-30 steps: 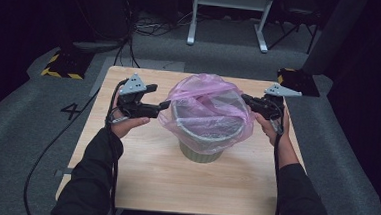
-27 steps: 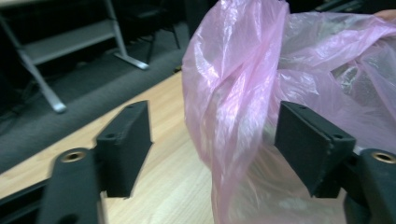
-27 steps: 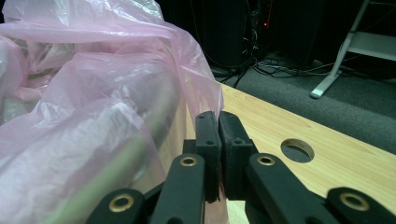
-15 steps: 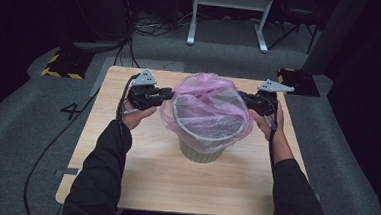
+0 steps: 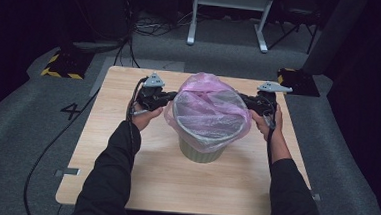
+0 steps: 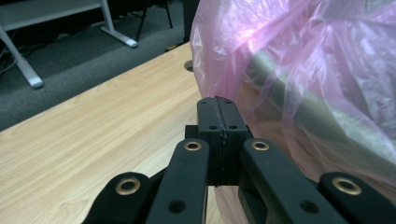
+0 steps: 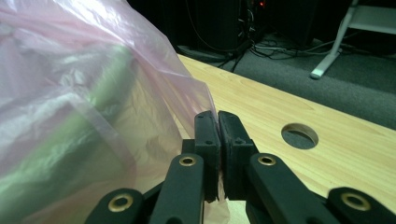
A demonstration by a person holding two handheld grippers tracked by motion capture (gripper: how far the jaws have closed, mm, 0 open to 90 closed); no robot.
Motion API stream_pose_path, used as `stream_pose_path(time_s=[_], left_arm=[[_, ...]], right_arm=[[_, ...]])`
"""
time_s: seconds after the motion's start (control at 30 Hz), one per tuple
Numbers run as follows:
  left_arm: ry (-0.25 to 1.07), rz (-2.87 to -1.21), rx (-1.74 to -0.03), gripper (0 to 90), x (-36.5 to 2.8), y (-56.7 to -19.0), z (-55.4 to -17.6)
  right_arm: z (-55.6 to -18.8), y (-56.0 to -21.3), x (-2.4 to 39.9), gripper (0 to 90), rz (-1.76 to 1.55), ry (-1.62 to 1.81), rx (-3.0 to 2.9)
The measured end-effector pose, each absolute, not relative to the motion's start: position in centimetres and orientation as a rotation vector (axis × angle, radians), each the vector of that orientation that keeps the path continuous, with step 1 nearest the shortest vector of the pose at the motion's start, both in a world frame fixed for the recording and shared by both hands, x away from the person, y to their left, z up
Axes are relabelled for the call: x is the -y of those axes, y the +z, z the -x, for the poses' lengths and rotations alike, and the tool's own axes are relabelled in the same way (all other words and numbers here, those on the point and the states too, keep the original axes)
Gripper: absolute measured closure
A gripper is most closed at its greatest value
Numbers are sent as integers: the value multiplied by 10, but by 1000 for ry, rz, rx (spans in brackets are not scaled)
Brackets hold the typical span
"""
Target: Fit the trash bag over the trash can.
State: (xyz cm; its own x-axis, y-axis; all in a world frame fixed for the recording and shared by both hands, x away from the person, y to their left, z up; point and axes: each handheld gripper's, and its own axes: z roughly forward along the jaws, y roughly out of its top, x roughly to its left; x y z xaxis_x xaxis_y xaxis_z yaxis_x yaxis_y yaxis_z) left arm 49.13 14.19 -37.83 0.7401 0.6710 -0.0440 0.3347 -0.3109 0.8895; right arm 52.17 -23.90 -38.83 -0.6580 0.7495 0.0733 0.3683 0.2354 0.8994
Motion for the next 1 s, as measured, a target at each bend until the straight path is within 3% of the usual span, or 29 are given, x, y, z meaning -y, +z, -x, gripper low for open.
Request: stream_pose_path(time_s=[0.57,1.0], left_arm=[[338,-1989,-858,899,-129,-402,-507],[312,-2002,-877,898,-141,-421,-496]], right_arm=[[-529,-404,227,862,-1085,1316,-2229],[-521,-419,236,854,-1076,1319,-2261]])
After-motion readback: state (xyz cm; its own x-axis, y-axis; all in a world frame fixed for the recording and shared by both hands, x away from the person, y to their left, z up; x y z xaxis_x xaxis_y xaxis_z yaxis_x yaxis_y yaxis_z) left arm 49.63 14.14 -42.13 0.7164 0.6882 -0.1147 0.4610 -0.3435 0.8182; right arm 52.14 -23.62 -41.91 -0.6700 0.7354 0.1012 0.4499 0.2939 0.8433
